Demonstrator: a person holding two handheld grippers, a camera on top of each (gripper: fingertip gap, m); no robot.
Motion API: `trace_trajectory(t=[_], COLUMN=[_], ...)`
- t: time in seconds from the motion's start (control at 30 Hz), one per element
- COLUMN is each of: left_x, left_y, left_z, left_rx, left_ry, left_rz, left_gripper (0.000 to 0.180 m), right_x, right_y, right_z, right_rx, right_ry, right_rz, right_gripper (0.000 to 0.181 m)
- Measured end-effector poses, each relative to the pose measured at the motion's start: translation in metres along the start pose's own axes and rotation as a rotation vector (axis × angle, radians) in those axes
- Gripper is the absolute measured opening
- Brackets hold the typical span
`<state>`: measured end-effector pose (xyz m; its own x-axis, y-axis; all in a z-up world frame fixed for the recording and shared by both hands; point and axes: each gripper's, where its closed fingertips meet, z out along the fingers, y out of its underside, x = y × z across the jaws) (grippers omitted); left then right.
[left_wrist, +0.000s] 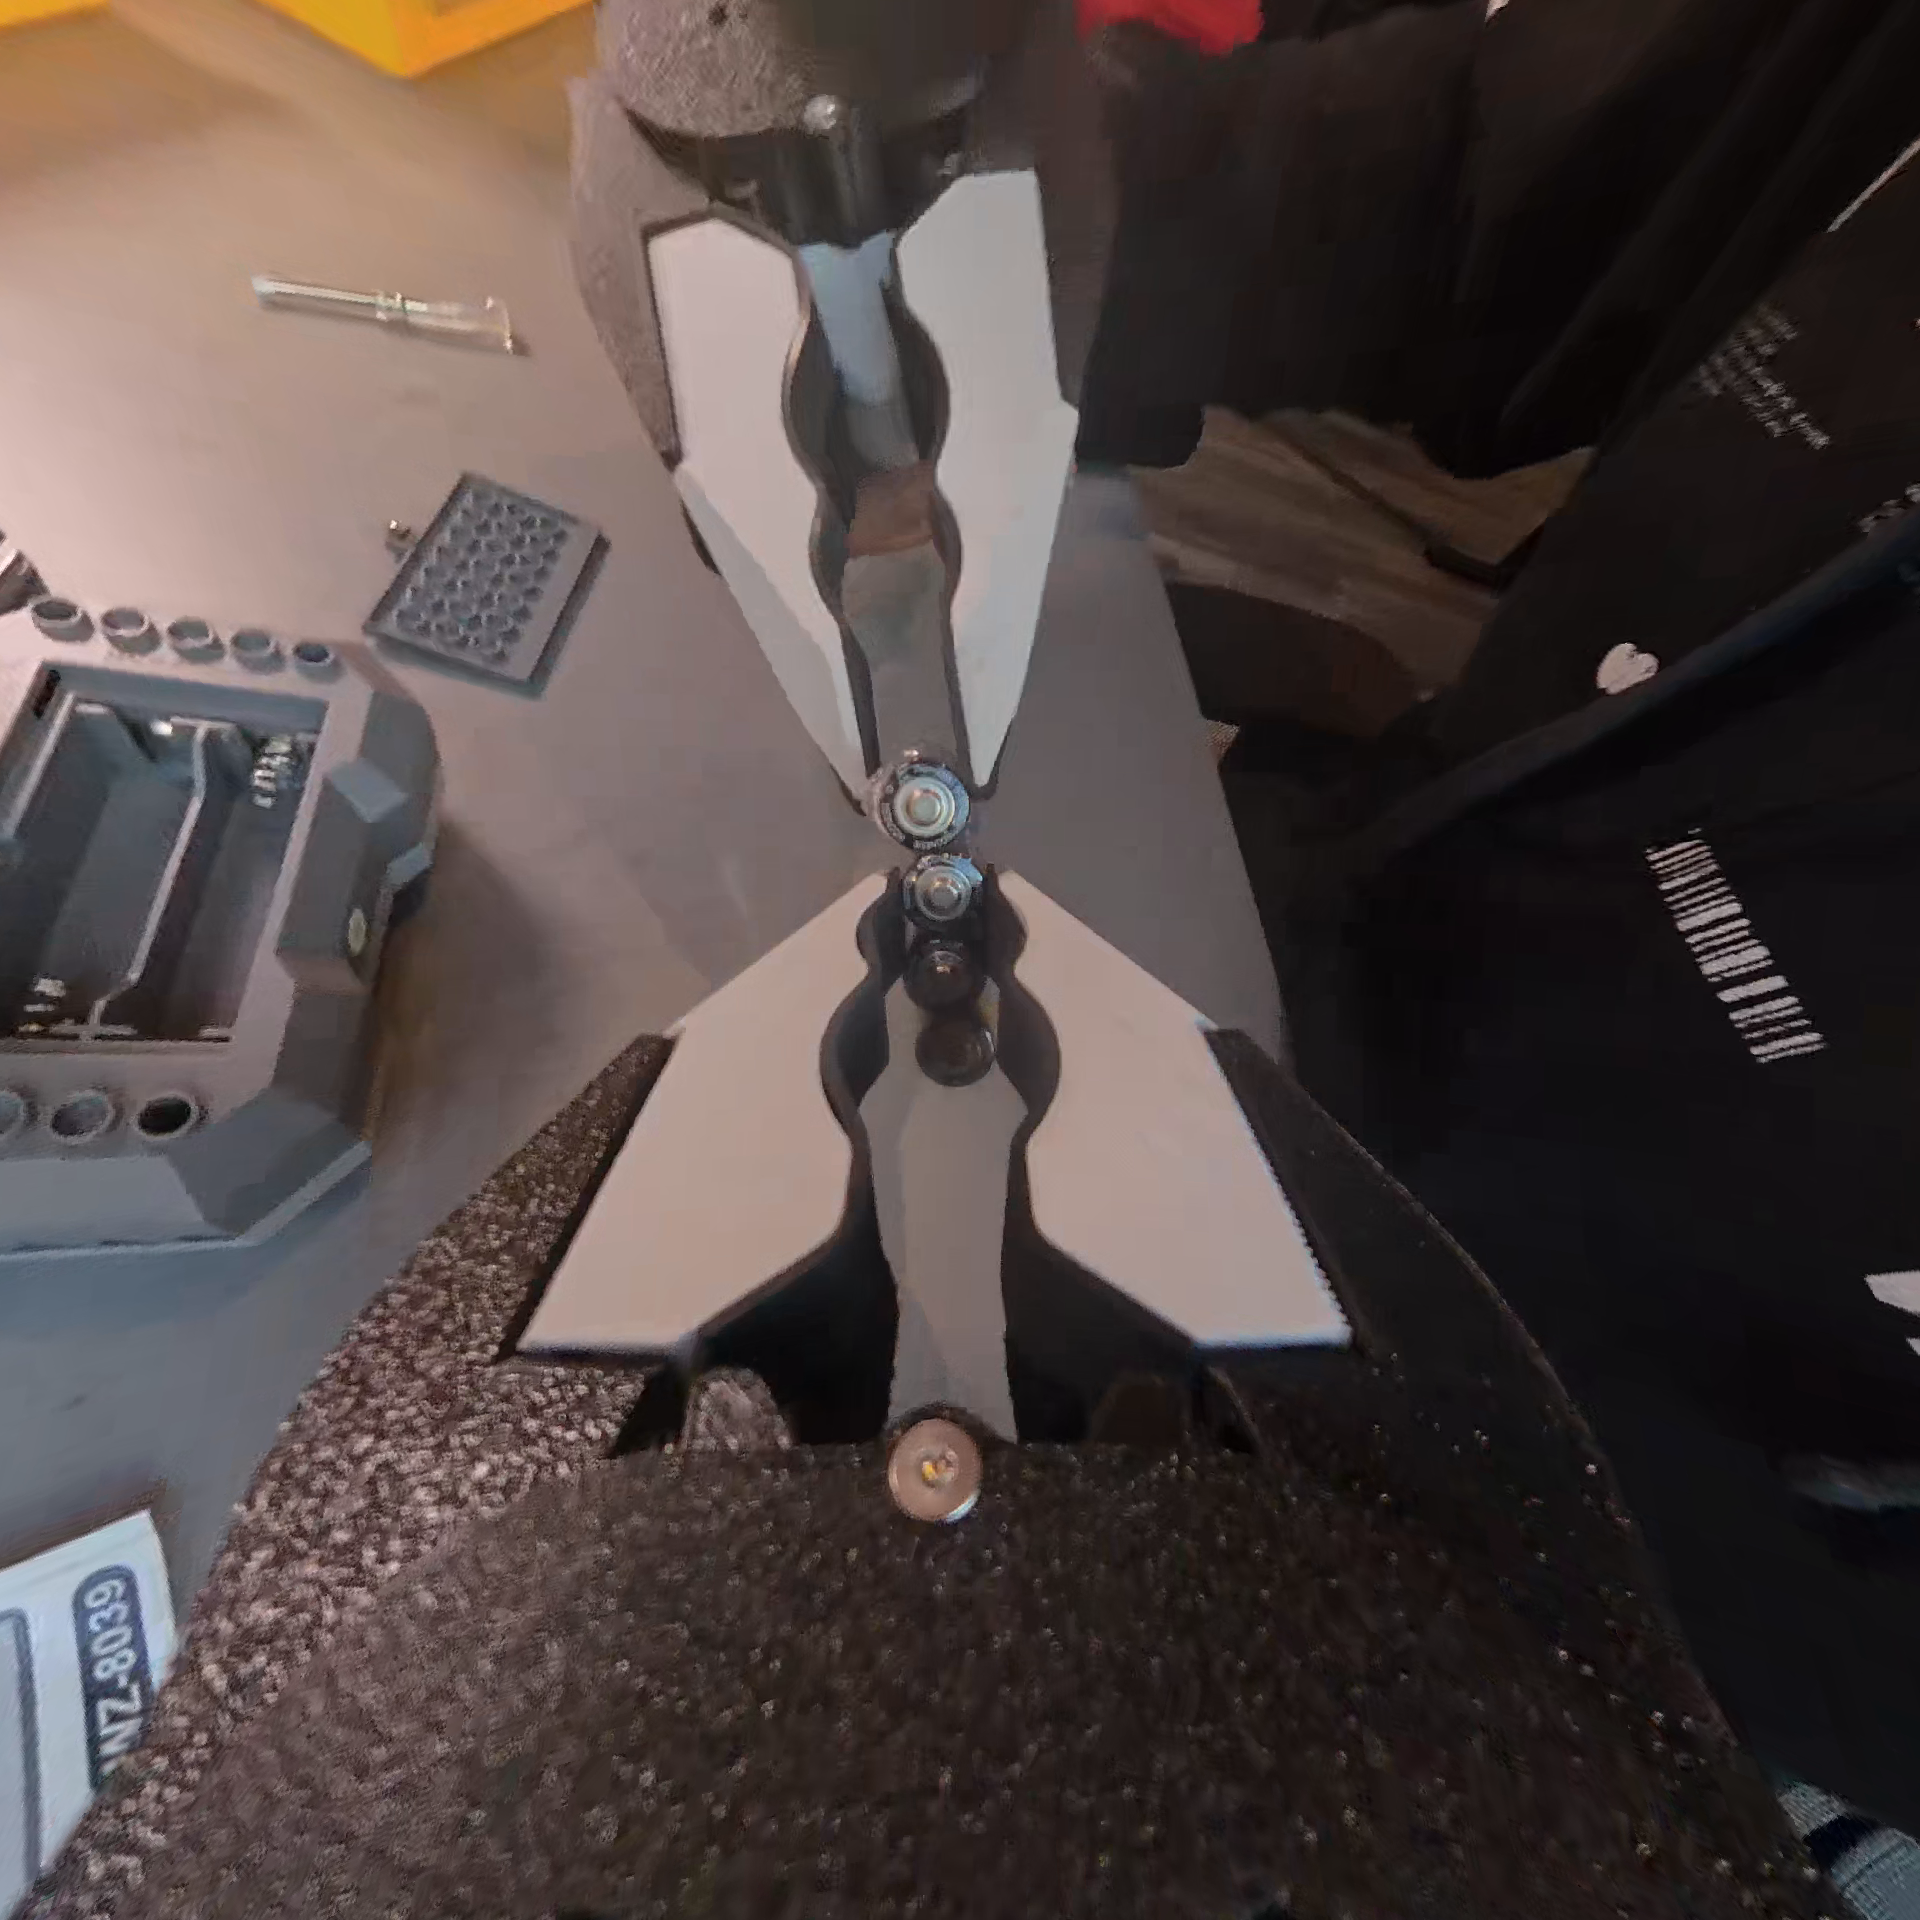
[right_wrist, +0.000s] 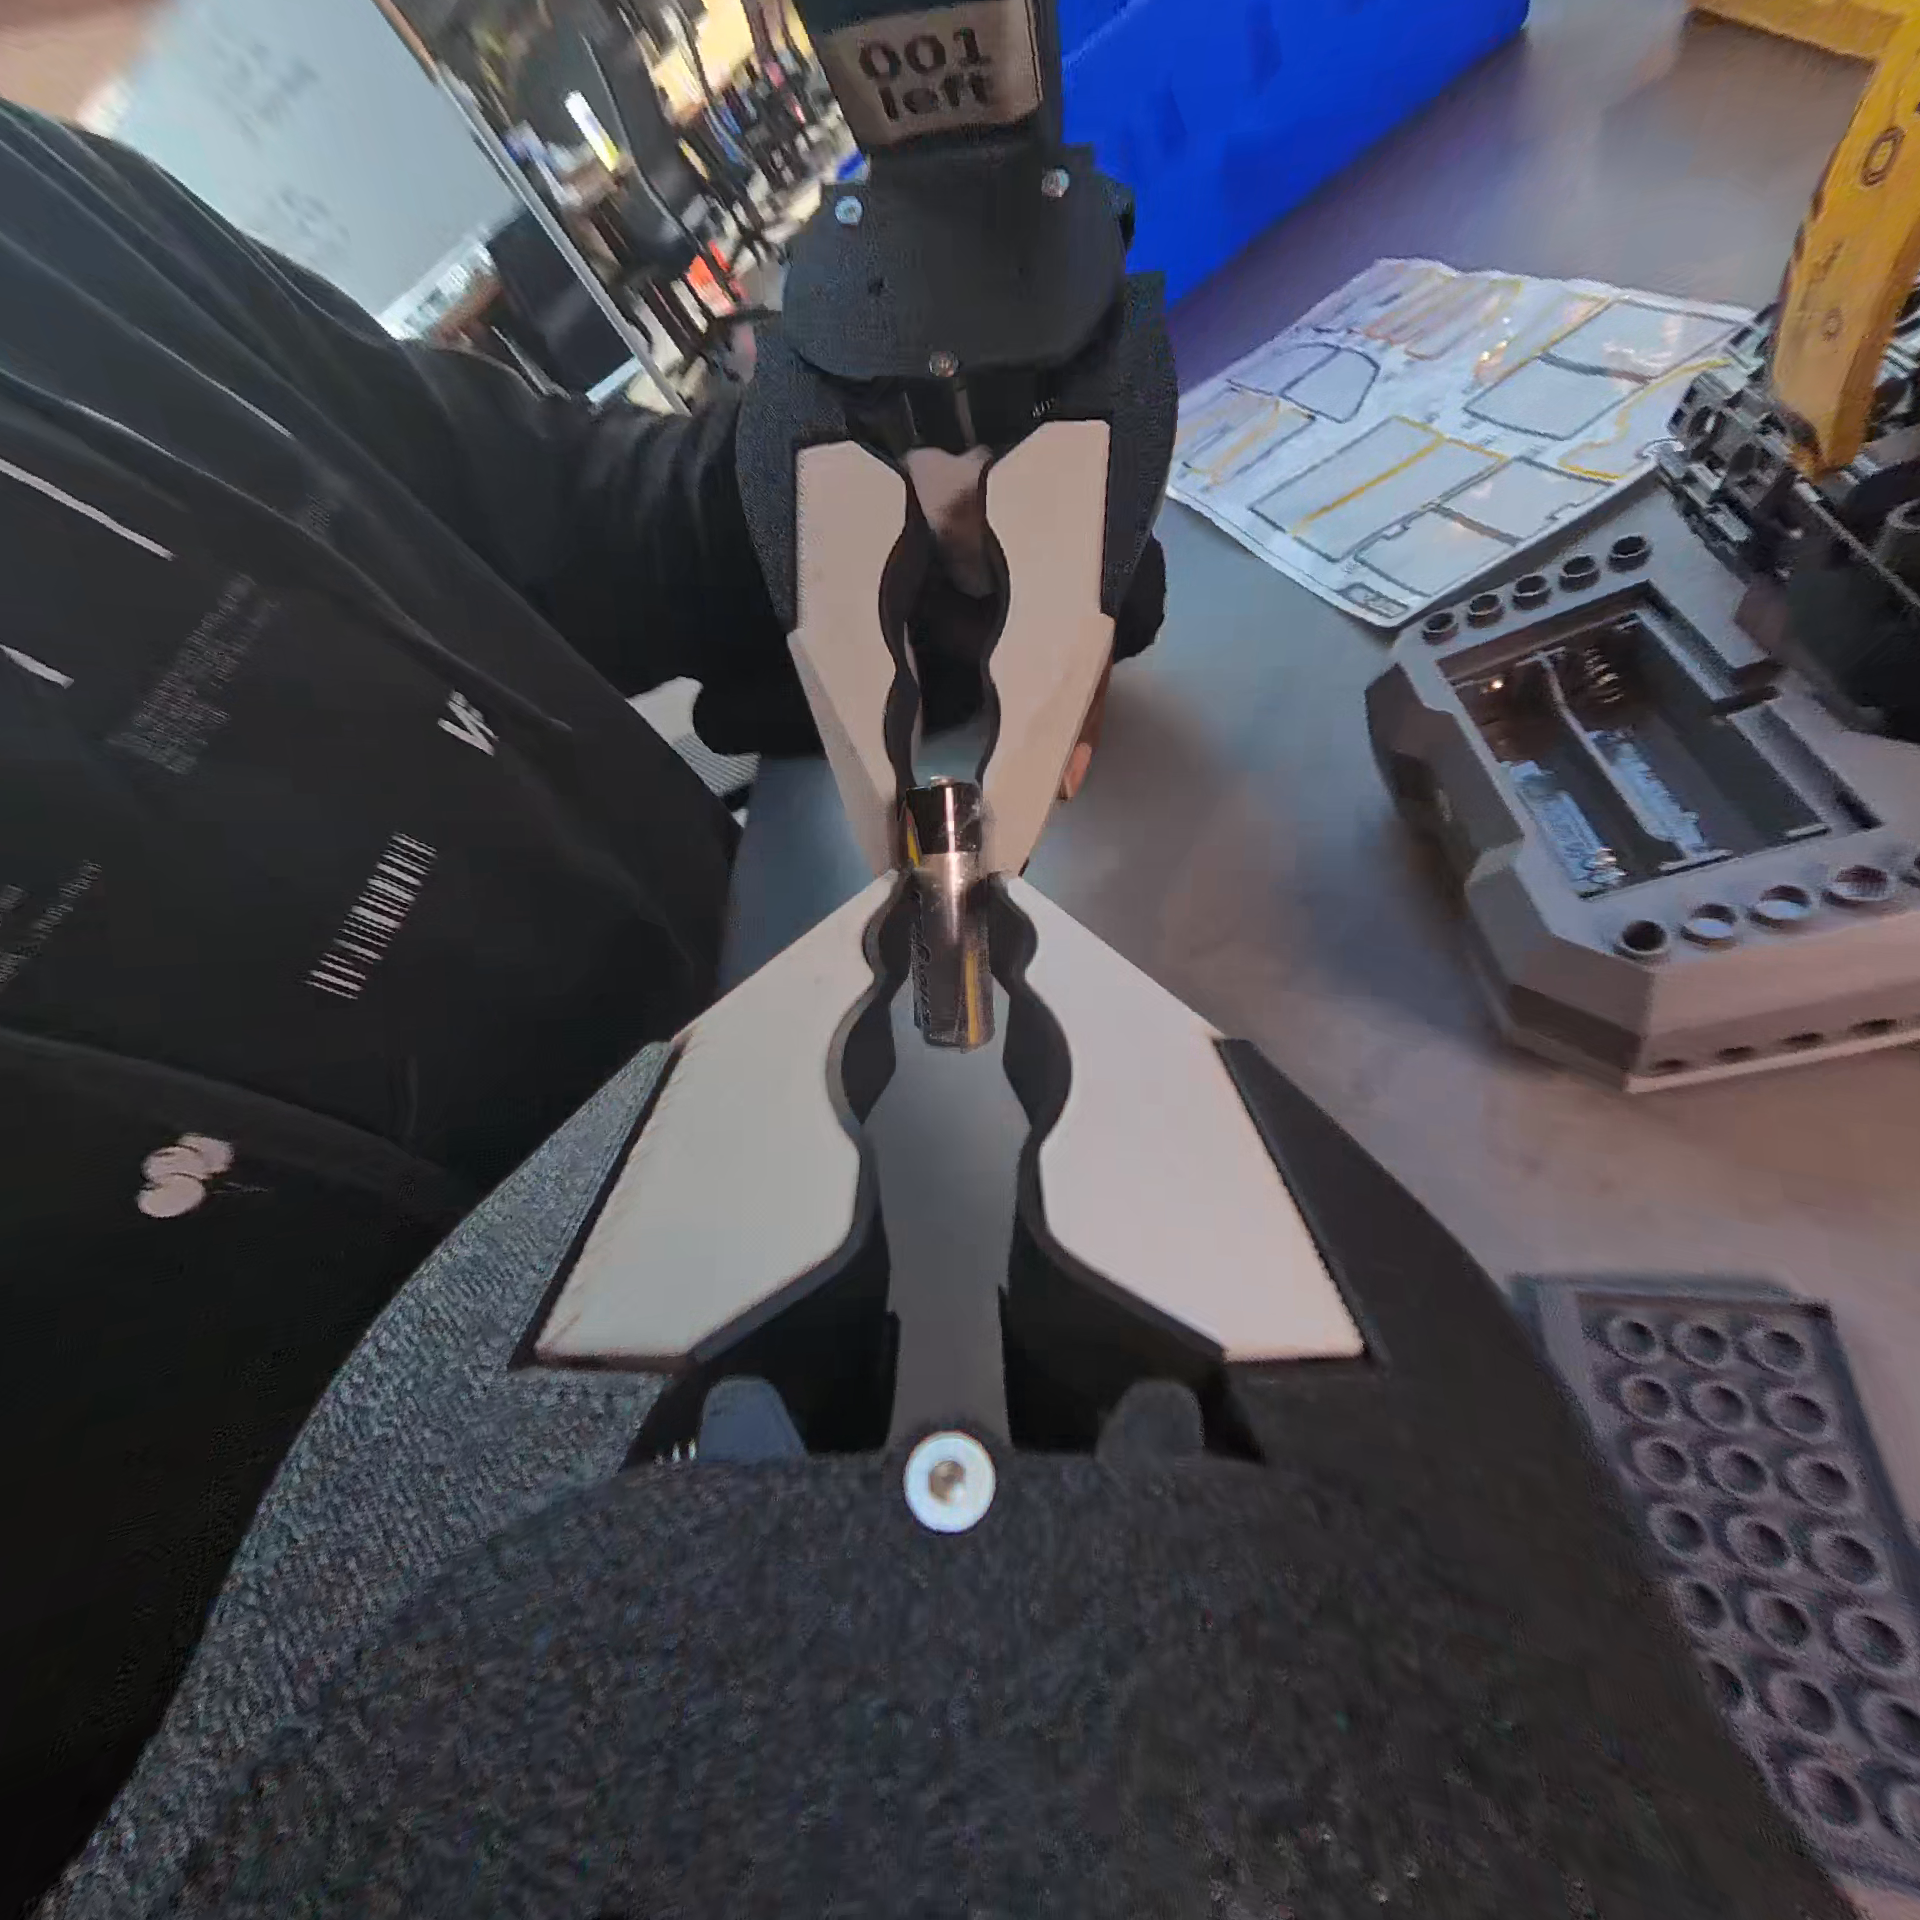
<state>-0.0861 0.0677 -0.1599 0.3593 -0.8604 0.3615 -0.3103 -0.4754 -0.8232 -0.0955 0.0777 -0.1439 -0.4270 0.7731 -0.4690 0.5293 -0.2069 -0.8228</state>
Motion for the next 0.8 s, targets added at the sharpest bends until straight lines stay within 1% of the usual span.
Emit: trace_trajectory(t=[0.1,0.23,0.33,0.4,0.43,0.6,0.8], left_x=[-0.008,-0.010,-0.009,-0.012,-0.014,-0.021,-0.020], left_y=[0.005,0.012,0.012,0.011,0.011,0.012,0.015], left_z=[0.002,0.006,0.008,0.008,0.007,0.002,0.000], left_rx=[-0.035,-0.102,-0.132,-0.145,-0.148,-0.116,-0.104], left_ry=[-0.026,-0.052,-0.047,-0.054,-0.052,-0.040,0.019], left_rz=[-0.047,-0.019,-0.001,-0.006,-0.018,-0.113,-0.214], left_gripper=[0.013,0.013,0.012,0.012,0.012,0.012,0.013], right_x=[0.009,0.007,0.008,0.006,0.007,0.005,0.002], right_y=[0.005,-0.005,-0.001,0.004,0.004,0.003,0.007], right_z=[0.001,-0.001,0.003,0.008,0.010,0.009,0.005], right_rx=[-0.080,-0.132,-0.263,-0.336,-0.355,-0.381,-0.358], right_ry=[0.091,0.146,0.154,0.138,0.144,0.183,0.227], right_rz=[-0.099,-0.283,-0.383,-0.448,-0.487,-0.679,-0.792], right_gripper=[0.014,0.022,0.028,0.024,0.017,0.015,0.014])
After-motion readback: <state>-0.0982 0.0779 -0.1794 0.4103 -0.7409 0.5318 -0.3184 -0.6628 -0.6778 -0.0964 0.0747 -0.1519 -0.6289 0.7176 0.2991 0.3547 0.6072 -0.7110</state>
